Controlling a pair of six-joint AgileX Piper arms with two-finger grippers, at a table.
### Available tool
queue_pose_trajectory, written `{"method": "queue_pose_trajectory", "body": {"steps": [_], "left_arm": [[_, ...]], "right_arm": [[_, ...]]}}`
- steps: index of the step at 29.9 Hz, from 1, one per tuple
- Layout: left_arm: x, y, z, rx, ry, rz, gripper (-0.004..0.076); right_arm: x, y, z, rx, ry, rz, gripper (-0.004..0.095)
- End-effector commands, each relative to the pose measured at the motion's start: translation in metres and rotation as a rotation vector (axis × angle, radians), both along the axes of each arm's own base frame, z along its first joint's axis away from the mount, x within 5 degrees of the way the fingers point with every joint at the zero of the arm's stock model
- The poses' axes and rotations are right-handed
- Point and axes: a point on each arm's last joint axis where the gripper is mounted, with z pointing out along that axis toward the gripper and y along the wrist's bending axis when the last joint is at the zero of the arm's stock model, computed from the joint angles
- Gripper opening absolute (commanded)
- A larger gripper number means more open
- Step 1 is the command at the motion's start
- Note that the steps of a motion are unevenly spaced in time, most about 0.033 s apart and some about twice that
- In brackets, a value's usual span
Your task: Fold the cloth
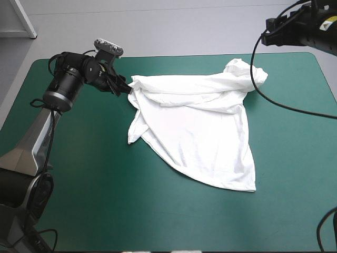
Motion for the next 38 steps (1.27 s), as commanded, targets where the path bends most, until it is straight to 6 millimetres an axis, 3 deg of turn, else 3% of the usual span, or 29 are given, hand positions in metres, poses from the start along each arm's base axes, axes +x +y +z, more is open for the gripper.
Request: {"method": "queue_pose_trajectory", "body": {"steps": [1, 7, 11, 18, 28, 35, 38], "left_arm": [[-0.028, 0.003, 0.007, -0.077, 0.000, 0.014, 0.0412], [-0.042, 0.005, -0.053, -0.077, 0.105, 0.026, 0.0412], [-0.043, 0.002, -0.085, -0.097, 0.130, 0.006, 0.0412], [-0.037, -0.006, -0.098, -0.130, 0.144, -0.044, 0.0412], [-0.037, -0.010, -0.117, -0.132, 0.247, -0.075, 0.0406], [-0.031, -0.018, -0.142, -0.127, 0.312, -0.103, 0.0195], [-0.029, -0.026, -0.151, -0.127, 0.316, -0.122, 0.0155]], "right_arm": [[-0.038, 0.003, 0.016, 0.036, 0.011, 0.047, 0.0534], [-0.042, 0.007, -0.001, 0.066, 0.092, 0.088, 0.0508], [-0.025, 0.007, -0.033, 0.051, 0.197, 0.087, 0.0509], [-0.004, 0.007, -0.075, 0.050, 0.275, 0.072, 0.0478], [0.003, 0.007, -0.117, 0.032, 0.410, 0.079, 0.0444], [0.005, 0.007, -0.152, 0.023, 0.510, 0.076, 0.0444], [0.006, 0.006, -0.162, 0.018, 0.531, 0.071, 0.0444]]}}
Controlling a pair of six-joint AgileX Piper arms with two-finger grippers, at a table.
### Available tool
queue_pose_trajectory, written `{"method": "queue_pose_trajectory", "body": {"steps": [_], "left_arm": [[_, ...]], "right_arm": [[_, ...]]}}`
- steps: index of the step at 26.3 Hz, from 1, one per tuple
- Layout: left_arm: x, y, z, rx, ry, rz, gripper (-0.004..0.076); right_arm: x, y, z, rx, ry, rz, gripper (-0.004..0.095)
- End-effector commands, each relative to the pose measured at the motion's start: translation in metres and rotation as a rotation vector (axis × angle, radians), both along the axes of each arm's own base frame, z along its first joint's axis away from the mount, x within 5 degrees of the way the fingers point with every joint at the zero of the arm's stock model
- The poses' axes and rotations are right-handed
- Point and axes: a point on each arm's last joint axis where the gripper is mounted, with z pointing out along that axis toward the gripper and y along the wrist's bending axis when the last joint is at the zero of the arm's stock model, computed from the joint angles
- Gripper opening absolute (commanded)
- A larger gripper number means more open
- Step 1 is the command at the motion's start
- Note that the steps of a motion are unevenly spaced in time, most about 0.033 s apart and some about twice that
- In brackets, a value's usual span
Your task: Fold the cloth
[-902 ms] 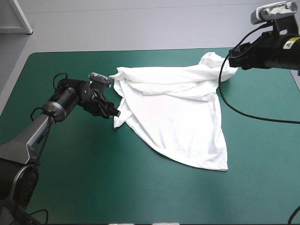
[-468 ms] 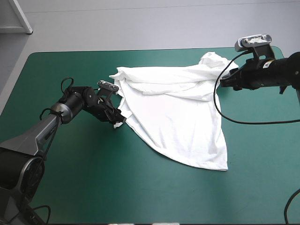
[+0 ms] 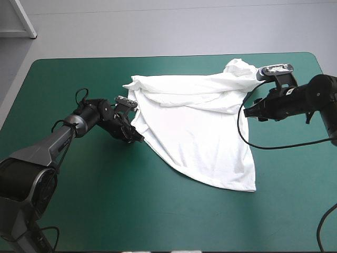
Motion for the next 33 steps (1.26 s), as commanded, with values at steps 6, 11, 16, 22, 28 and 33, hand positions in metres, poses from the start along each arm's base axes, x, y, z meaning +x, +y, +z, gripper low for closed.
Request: {"method": "queue_pose_trajectory", "body": {"steps": [6, 11, 16, 22, 28, 33], "left_arm": [[0.003, -0.014, 0.008, -0.024, -0.070, -0.027, 0.0019], [0.001, -0.009, 0.013, 0.027, -0.093, -0.050, 0.0019], [0.001, -0.010, 0.013, 0.012, -0.083, -0.041, 0.0019], [0.001, -0.010, 0.013, 0.012, -0.084, -0.040, 0.0019], [0.000, -0.010, 0.013, 0.011, -0.079, -0.040, 0.0019], [0.000, -0.011, 0.013, -0.003, -0.070, -0.034, 0.0019]], "right_arm": [[-0.020, 0.001, 0.000, 0.023, -0.003, 0.016, 0.0440], [-0.053, -0.002, -0.011, -0.003, 0.019, 0.013, 0.0399], [-0.087, -0.004, -0.041, 0.003, 0.031, -0.016, 0.0373], [-0.101, -0.002, -0.096, 0.055, 0.132, -0.052, 0.0374], [-0.103, -0.004, -0.134, 0.030, 0.190, -0.067, 0.0390], [-0.090, 0.005, -0.164, 0.006, 0.290, -0.025, 0.0420]]}}
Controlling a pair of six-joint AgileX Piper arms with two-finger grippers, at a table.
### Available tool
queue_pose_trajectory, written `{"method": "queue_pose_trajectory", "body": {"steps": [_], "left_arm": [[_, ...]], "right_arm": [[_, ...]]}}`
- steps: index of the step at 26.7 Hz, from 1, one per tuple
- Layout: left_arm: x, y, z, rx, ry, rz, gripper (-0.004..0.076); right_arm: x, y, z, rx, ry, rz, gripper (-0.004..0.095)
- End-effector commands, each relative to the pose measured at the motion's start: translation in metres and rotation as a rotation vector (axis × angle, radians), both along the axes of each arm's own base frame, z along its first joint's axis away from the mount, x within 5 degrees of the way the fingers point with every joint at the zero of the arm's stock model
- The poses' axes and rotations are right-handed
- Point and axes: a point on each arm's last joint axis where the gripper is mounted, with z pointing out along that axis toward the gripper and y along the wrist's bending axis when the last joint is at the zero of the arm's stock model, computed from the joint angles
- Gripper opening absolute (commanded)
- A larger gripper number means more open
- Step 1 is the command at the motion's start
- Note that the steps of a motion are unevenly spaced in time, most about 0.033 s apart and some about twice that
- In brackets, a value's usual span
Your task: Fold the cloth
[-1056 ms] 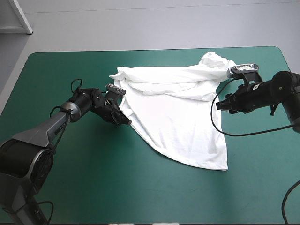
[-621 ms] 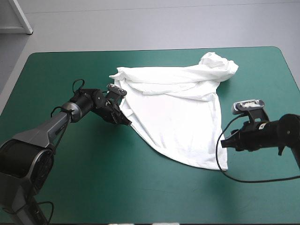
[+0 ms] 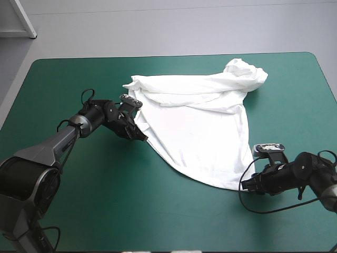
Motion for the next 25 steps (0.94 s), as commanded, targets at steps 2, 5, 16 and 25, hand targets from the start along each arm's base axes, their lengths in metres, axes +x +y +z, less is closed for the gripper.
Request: {"method": "queue_pose_trajectory", "body": {"steps": [2, 5, 16, 25], "left_arm": [[-0.003, -0.002, 0.014, -0.025, -0.014, 0.005, 0.0019], [-0.003, -0.002, 0.014, -0.029, -0.015, 0.007, 0.0019], [-0.012, 0.004, 0.059, -0.046, -0.183, 0.001, 0.0019], [-0.066, 0.024, 0.165, -0.114, -0.519, 0.002, 0.0019]], "right_arm": [[0.010, 0.018, -0.005, 0.008, -0.011, 0.068, 0.0404], [0.013, 0.036, -0.016, -0.001, 0.003, 0.102, 0.0273], [0.020, 0.033, 0.025, 0.014, -0.312, 0.034, -0.0004], [0.009, 0.026, 0.160, -0.005, -0.823, 0.081, -0.0004]]}}
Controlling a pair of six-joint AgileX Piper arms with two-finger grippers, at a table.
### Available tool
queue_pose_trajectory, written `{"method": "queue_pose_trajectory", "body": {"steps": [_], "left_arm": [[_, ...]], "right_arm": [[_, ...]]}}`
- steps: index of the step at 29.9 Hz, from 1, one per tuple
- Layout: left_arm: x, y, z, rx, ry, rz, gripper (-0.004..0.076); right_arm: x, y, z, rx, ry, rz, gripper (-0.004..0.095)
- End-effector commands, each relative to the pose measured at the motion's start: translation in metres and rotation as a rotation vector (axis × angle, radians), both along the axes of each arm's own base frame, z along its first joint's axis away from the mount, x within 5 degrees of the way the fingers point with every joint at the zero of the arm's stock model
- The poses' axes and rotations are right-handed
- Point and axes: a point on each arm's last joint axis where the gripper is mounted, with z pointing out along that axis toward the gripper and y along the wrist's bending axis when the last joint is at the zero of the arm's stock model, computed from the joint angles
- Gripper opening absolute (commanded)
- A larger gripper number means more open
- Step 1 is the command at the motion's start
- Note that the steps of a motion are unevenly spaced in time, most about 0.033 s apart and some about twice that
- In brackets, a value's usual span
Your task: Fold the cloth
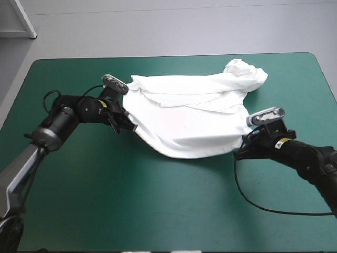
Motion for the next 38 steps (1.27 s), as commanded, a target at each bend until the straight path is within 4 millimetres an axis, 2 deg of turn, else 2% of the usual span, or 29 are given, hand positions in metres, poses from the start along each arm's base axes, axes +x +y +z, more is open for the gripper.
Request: {"method": "queue_pose_trajectory", "body": {"steps": [1, 5, 8, 13, 17, 21, 24, 29, 33, 35, 38], "left_arm": [[-0.027, 0.008, 0.063, -0.084, -0.240, 0.014, 0.0019], [-0.062, 0.021, 0.120, -0.163, -0.477, 0.029, 0.0019], [-0.085, 0.029, 0.157, -0.206, -0.643, 0.037, 0.0019], [-0.122, 0.044, 0.219, -0.233, -0.882, 0.044, 0.0019], [-0.150, 0.054, 0.266, -0.261, -1.045, 0.049, 0.0019], [-0.178, 0.064, 0.302, -0.262, -1.198, 0.055, 0.0019], [-0.206, 0.074, 0.330, -0.285, -1.318, 0.068, 0.0019], [-0.255, 0.091, 0.364, -0.279, -1.517, 0.090, 0.0019], [-0.293, 0.103, 0.382, -0.310, -1.647, 0.100, 0.0019], [-0.304, 0.106, 0.386, -0.314, -1.676, 0.099, 0.0019], [-0.308, 0.108, 0.386, -0.301, -1.682, 0.098, 0.0019]], "right_arm": [[-0.008, -0.005, 0.073, 0.001, -0.294, -0.002, -0.0004], [-0.023, -0.012, 0.146, -0.018, -0.531, -0.014, -0.0004], [-0.037, -0.018, 0.192, -0.031, -0.694, -0.036, -0.0004], [-0.069, -0.029, 0.256, -0.050, -0.947, -0.078, -0.0004], [-0.098, -0.037, 0.292, -0.049, -1.094, -0.103, -0.0006], [-0.125, -0.043, 0.317, -0.029, -1.213, -0.124, -0.0018], [-0.150, -0.049, 0.336, -0.045, -1.313, -0.137, -0.0018], [-0.191, -0.059, 0.360, -0.040, -1.466, -0.165, -0.0018], [-0.223, -0.066, 0.372, -0.016, -1.554, -0.183, -0.0018], [-0.234, -0.069, 0.376, -0.012, -1.586, -0.190, -0.0018], [-0.240, -0.070, 0.377, -0.026, -1.603, -0.190, -0.0018]]}}
